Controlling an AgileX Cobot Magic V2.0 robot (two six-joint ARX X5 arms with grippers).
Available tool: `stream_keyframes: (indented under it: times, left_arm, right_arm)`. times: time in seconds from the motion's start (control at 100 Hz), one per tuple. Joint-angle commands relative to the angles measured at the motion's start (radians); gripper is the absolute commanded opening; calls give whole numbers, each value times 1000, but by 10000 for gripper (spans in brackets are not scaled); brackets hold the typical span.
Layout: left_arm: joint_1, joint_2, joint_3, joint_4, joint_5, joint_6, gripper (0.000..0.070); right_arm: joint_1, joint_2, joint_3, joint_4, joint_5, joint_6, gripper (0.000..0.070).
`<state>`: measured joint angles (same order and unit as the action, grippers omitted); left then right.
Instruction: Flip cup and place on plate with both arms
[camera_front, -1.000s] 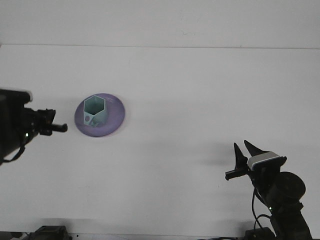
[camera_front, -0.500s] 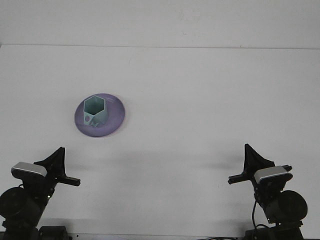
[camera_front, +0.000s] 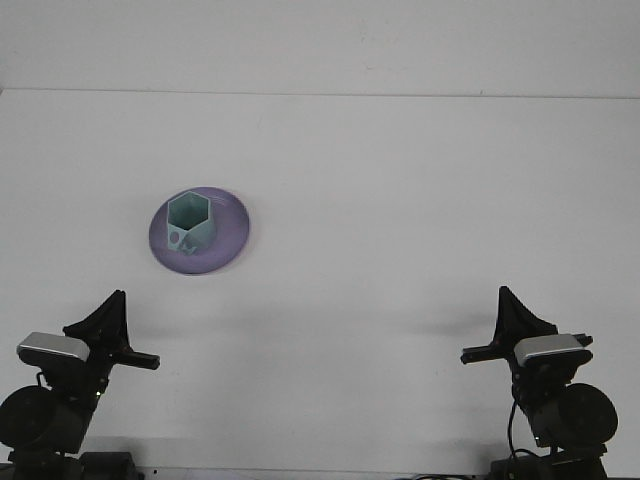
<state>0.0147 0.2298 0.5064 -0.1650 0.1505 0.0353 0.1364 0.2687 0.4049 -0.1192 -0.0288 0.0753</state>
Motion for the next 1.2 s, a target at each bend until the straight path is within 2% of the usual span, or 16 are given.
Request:
stream_keyframes:
  times: [0.0, 0.43, 0.61, 0.76, 0.98, 1.19]
  left_arm:
    - [-2, 2, 13, 10, -6, -5, 13]
    - [10, -13, -18, 44, -10, 9, 14]
    - [23, -92, -227, 228, -16, 23, 14]
    - [22, -152, -388, 346, -20, -2, 13]
    - [22, -227, -481, 357, -24, 10, 13]
    - [21, -227, -493, 368, -23, -6, 14]
  right_arm:
    - [2, -1, -1, 14, 3, 6, 0]
    - [2, -1, -1, 14, 3, 6, 0]
    - [2, -1, -1, 14, 3, 6, 0]
    - [2, -1, -1, 14, 3, 6, 0]
    - [2, -1, -1, 14, 3, 6, 0]
    - [2, -1, -1, 14, 3, 6, 0]
